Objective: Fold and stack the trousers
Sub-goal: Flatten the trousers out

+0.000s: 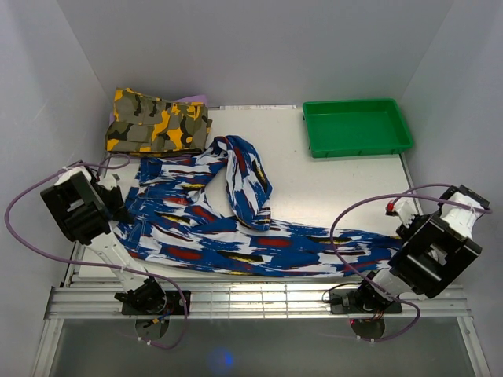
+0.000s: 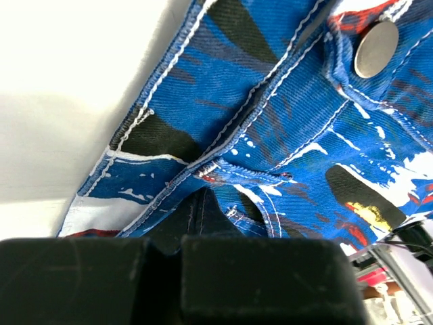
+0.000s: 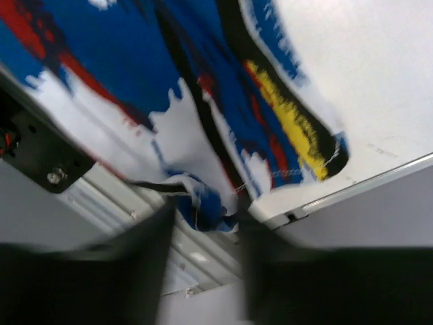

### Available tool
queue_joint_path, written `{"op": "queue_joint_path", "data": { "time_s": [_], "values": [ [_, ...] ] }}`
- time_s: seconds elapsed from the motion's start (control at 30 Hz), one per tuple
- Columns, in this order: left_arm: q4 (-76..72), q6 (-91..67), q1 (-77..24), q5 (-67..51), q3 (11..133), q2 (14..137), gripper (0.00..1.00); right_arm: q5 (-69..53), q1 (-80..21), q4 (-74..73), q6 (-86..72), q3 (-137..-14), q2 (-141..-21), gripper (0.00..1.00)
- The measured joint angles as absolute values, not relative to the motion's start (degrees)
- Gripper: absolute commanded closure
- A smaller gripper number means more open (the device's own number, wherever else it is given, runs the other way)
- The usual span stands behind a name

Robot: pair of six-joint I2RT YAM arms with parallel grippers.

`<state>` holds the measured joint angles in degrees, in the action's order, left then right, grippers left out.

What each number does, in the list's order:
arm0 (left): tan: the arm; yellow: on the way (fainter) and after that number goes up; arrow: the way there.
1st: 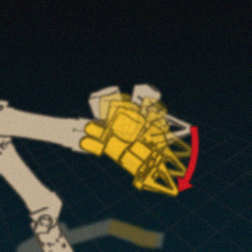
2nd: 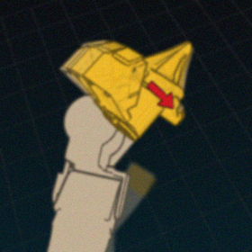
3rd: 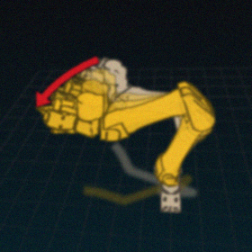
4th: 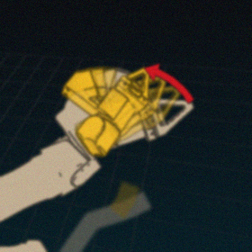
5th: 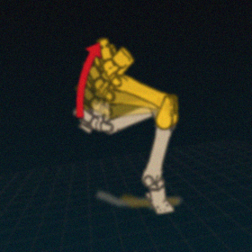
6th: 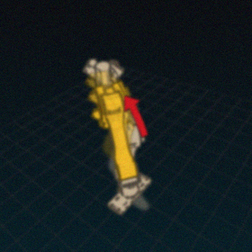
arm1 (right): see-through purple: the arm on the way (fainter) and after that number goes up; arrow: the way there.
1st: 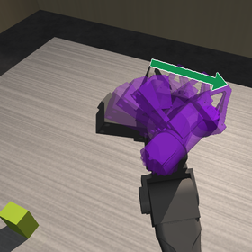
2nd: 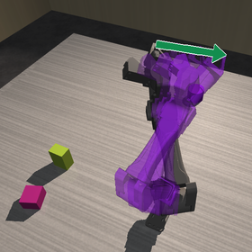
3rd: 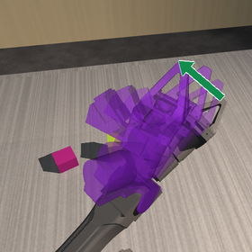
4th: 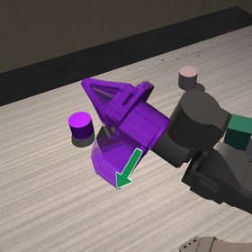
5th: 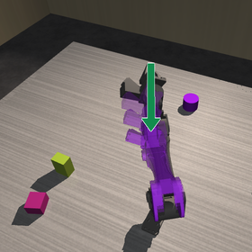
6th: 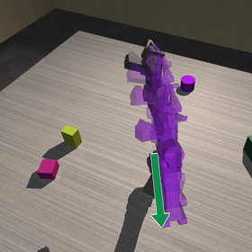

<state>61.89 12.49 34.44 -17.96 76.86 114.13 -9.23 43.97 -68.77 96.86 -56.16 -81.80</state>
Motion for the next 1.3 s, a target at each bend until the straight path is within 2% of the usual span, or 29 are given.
{"op": "queue_joint_path", "data": {
  "time_s": [0.03,0.07,0.1,0.27,0.33,0.37,0.43,0.47,0.63,0.8,1.03,1.17,1.3],
  "values": [
    [62.0,12.9,34.5,-17.8,77.1,114.2,1.00,-7.8,44.1,-68.4,98.0,-54.9,-80.5,0.09],
    [62.0,13.3,34.5,-17.7,77.3,114.2,1.00,-7.0,44.2,-68.6,98.6,-54.5,-79.8,0.02],
    [61.8,13.9,34.6,-17.6,77.4,114.2,1.00,-6.7,44.2,-68.6,99.3,-54.8,-79.7,0.02],
    [60.7,15.0,35.0,-17.3,77.1,113.4,0.99,-7.9,41.1,-68.5,96.1,-62.2,-82.4,0.06],
    [59.5,15.0,35.1,-17.1,76.1,112.5,0.90,-8.6,37.5,-67.9,92.1,-65.4,-83.9,0.11],
    [59.1,15.0,35.1,-17.1,75.8,112.1,0.80,-9.0,35.1,-67.2,89.7,-66.3,-84.6,0.12],
    [58.1,15.0,35.2,-17.0,74.9,111.2,0.70,-10.0,30.0,-65.6,84.9,-67.2,-85.9,0.13],
    [57.8,15.0,35.3,-17.1,74.7,110.8,0.60,-10.7,26.7,-65.0,82.1,-67.5,-86.5,0.14],
    [56.1,15.7,35.7,-17.9,74.4,108.3,0.48,-15.8,11.1,-63.7,69.1,-73.7,-90.7,0.20],
    [55.5,17.7,35.6,-21.5,74.6,102.5,0.45,-23.9,-8.9,-58.8,58.4,-82.2,-94.5,0.24],
    [54.9,19.4,26.3,-22.6,73.8,99.6,0.45,-28.0,-34.1,-52.1,53.1,-81.8,-98.2,0.19],
    [54.4,18.0,20.6,-21.8,71.2,99.7,0.44,-27.6,-41.8,-49.6,52.2,-81.5,-101.0,0.14],
    [53.5,16.9,19.7,-19.9,69.1,100.3,0.44,-25.6,-45.8,-47.3,51.4,-81.5,-103.8,0.13]
  ]
}}
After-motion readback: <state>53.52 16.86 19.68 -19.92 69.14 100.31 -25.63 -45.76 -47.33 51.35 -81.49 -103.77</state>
